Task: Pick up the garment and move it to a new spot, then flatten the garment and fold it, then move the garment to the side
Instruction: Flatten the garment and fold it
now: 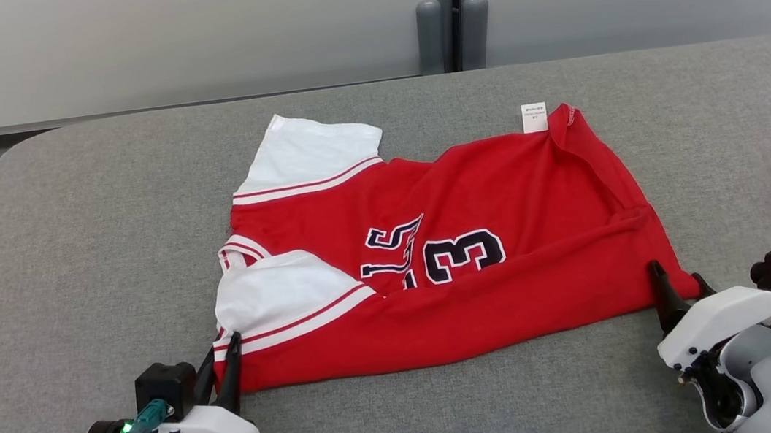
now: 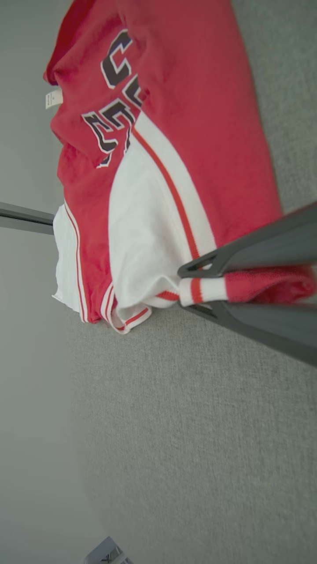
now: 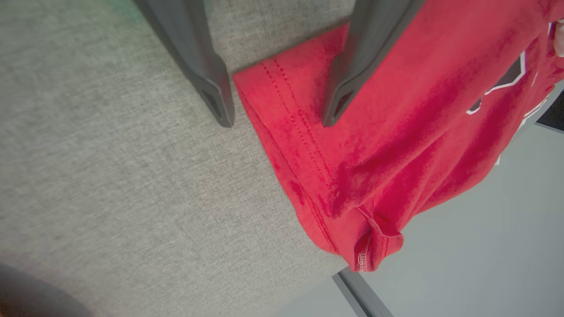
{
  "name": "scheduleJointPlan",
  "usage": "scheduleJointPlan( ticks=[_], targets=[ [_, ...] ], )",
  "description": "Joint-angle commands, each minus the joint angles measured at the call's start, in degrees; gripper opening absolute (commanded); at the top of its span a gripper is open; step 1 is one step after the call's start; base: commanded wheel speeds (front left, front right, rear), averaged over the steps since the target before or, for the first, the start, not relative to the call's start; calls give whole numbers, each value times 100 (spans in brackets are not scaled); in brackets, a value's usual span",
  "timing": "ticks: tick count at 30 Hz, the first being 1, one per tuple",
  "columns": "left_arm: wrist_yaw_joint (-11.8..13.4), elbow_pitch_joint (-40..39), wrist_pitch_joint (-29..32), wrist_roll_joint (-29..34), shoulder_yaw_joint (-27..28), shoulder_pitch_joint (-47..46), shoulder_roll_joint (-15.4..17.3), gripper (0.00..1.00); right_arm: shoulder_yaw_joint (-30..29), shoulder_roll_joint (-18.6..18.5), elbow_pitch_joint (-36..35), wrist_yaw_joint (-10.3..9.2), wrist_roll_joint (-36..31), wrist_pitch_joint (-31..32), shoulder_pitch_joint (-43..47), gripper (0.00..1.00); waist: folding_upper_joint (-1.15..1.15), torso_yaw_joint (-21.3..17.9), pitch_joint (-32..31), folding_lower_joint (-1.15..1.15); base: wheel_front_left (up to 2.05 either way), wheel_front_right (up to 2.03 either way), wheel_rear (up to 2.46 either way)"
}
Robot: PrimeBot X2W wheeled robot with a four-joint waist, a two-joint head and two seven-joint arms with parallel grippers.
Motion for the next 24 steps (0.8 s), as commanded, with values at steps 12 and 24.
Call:
scheduleJointPlan(
  ticks=[12, 24],
  targets=[
    [30, 55, -44, -3, -43, 11, 80, 0, 410, -226, 154, 1, 479, -519, -92, 0, 0, -33, -149, 0, 0, 0, 0],
    [-45, 284, -24, -87, -128, 241, 204, 0, 355, -216, -305, -5, 847, -1020, 637, 0, 0, -216, -418, 0, 0, 0, 0]
  ],
)
